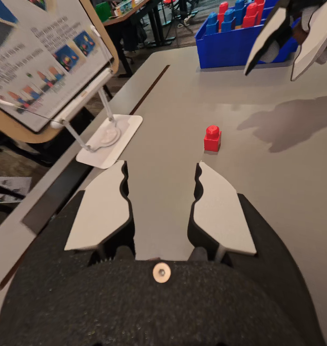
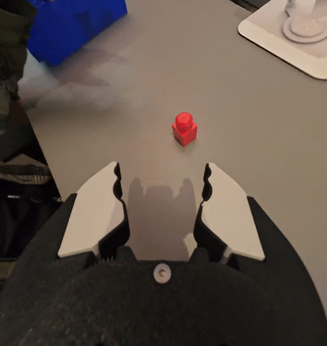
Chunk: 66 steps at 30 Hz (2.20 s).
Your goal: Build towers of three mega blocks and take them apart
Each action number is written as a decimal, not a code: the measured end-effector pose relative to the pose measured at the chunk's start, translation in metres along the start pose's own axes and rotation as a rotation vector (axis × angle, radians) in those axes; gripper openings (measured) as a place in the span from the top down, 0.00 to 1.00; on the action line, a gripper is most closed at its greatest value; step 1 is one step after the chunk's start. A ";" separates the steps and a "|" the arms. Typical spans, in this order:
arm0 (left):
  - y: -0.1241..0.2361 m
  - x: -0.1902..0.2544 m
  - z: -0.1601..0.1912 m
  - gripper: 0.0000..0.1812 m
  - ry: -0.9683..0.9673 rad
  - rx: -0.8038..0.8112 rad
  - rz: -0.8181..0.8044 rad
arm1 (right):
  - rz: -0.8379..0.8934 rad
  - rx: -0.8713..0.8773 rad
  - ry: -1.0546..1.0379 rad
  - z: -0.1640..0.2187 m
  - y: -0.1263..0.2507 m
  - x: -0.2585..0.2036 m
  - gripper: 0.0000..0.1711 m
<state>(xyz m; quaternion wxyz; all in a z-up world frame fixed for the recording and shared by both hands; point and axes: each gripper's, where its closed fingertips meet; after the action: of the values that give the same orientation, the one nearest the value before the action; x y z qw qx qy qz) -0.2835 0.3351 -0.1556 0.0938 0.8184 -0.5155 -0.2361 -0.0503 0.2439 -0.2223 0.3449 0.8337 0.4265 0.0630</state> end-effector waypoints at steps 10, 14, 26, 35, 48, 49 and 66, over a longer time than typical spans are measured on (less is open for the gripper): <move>0.192 -0.038 0.109 0.65 0.190 -0.556 -0.219 | 0.029 0.063 -0.055 0.041 0.011 -0.016 0.49; 0.227 -0.027 0.166 0.65 0.517 -0.721 -0.270 | 0.032 0.070 -0.046 0.039 0.010 -0.018 0.49; 0.235 0.004 0.225 0.82 1.065 -0.849 -0.323 | -0.007 0.088 -0.046 0.040 0.015 -0.022 0.49; 0.216 0.015 0.256 0.75 1.177 -0.975 -0.334 | -0.018 0.103 -0.059 0.045 0.018 -0.018 0.49; 0.204 0.014 0.268 0.81 1.166 -1.064 -0.211 | 0.006 0.119 -0.053 0.044 0.027 -0.017 0.49; 0.203 0.013 0.267 0.81 1.155 -1.062 -0.193 | 0.008 0.120 -0.053 0.044 0.028 -0.017 0.49; 0.197 -0.026 0.268 0.79 0.479 -1.058 0.055 | 0.048 0.129 -0.017 0.040 0.038 -0.023 0.49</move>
<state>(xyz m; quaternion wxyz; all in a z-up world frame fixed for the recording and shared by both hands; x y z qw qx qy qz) -0.5795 0.2936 -0.3033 0.6102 0.6770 -0.3129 -0.2673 -0.0233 0.1908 -0.2244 0.2925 0.8647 0.4066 0.0365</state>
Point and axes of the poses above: each gripper's, where its closed fingertips meet, y back along the fingers, z out of its underside, x = y × z across the jaws, and after that the axes turned 1 degree about -z, right-handed
